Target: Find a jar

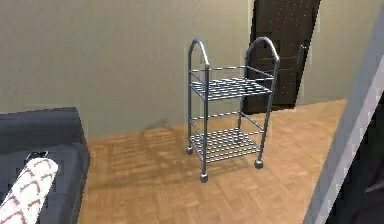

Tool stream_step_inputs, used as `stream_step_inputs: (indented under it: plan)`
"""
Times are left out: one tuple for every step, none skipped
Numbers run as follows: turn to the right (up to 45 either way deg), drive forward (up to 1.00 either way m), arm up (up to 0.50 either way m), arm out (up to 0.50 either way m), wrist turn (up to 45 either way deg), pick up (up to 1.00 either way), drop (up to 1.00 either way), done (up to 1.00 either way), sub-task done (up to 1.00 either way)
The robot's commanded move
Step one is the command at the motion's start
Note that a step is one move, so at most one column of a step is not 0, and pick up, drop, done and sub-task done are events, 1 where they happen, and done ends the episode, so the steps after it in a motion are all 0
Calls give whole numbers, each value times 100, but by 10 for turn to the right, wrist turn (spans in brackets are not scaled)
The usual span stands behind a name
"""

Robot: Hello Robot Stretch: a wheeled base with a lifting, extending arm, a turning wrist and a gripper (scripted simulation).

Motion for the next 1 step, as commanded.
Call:
stream_step_inputs:
  plan:
    - [0,90,0,0,0,0,0,0,0]
